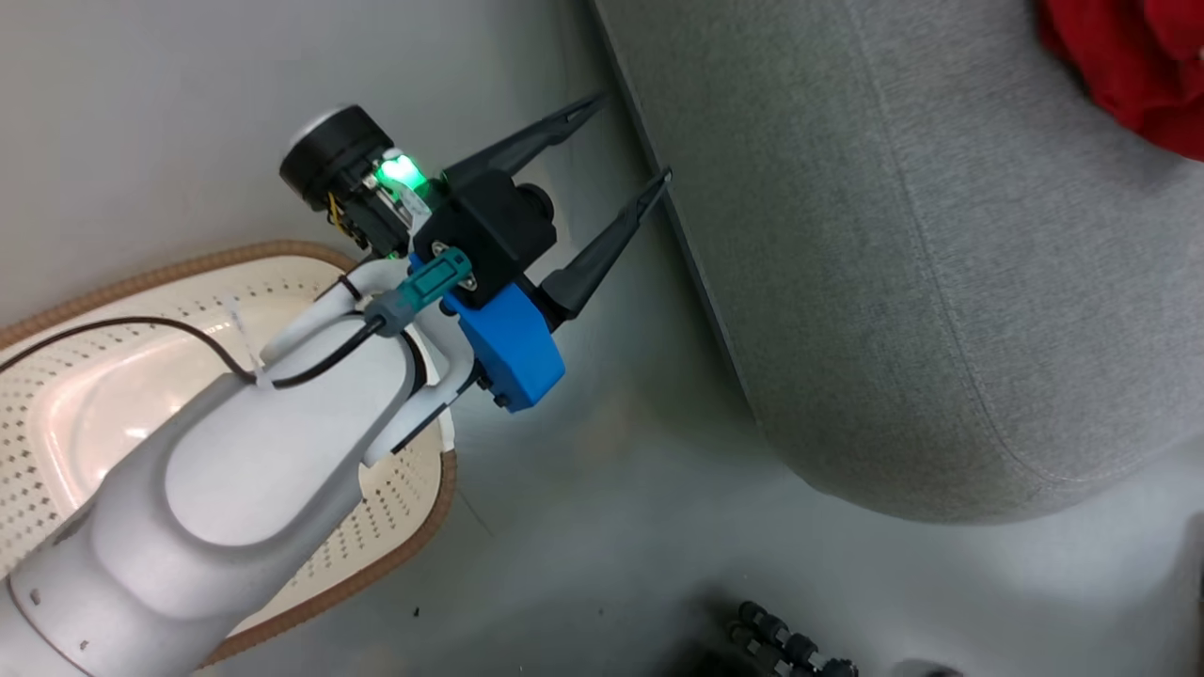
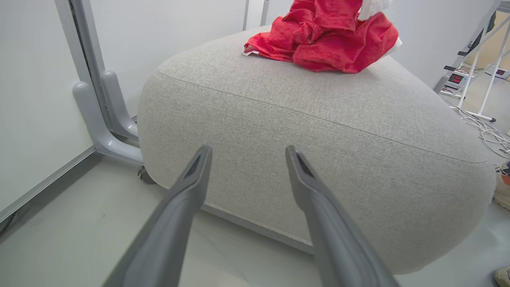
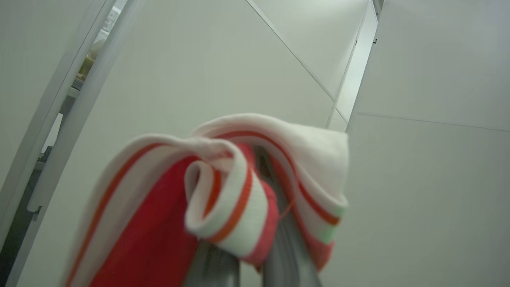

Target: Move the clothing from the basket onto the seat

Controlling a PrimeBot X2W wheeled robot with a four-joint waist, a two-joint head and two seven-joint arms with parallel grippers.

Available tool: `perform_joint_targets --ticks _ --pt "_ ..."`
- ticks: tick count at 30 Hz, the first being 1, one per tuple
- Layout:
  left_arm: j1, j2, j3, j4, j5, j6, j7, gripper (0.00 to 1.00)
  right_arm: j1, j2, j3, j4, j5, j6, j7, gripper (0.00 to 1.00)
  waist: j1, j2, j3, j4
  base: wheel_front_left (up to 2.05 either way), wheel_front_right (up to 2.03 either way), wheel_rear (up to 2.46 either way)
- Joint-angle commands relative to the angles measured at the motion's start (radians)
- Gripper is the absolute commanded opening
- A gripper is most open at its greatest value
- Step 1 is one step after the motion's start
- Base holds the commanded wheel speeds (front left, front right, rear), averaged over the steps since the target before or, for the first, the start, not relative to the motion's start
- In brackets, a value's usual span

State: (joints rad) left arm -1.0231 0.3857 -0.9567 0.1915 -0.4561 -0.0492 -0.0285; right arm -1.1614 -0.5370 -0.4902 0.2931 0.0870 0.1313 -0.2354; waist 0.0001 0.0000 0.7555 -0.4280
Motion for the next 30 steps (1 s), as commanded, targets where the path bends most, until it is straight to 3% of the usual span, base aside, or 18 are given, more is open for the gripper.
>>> perform_joint_targets --ticks 1,14,24,25,26,27,30 --pt "-0.021 0.012 0.005 -0.015 0.003 0.003 0.007 1.0 0.042 0.035 0.002 0.046 -0.02 -0.001 -0.013 0.0 -0.0001 0.0 0.046 -0.002 0.0 0.0 0.0" --pt "-0.041 0.033 0.001 -0.052 0.009 0.013 0.027 1.0 0.201 0.245 -0.018 0.182 -0.135 -0.001 -0.031 0.0 -0.0001 0.0 0.111 0.02 0.0 0.0 0.0" --pt "-0.033 0.054 0.003 -0.056 0.0 0.019 0.024 1.0 0.242 0.327 -0.04 0.209 -0.174 -0.001 -0.031 0.0 -0.0001 0.0 0.112 0.028 0.0 0.0 0.0" --pt "-0.031 0.053 0.003 -0.054 0.0 0.02 0.021 1.0 0.246 0.33 -0.044 0.204 -0.176 -0.001 -0.031 0.44 -0.0001 0.0 0.108 0.029 0.0 0.0 0.0" --pt "-0.029 0.053 0.003 -0.053 -0.002 0.022 0.018 1.0 0.252 0.333 -0.046 0.2 -0.179 -0.001 -0.031 0.96 -0.0001 0.0 0.103 0.03 0.0 0.0 0.0" --pt "-0.027 0.052 0.003 -0.051 -0.004 0.022 0.016 1.0 0.258 0.336 -0.051 0.194 -0.181 -0.001 -0.031 1.0 -0.0001 0.0 0.097 0.032 0.0 0.0 0.0" --pt "-0.018 0.044 0.001 -0.043 -0.009 0.026 0.004 1.0 0.282 0.333 -0.055 0.175 -0.174 -0.001 -0.031 1.0 -0.0001 0.0 0.073 0.036 0.0 0.0 0.0"
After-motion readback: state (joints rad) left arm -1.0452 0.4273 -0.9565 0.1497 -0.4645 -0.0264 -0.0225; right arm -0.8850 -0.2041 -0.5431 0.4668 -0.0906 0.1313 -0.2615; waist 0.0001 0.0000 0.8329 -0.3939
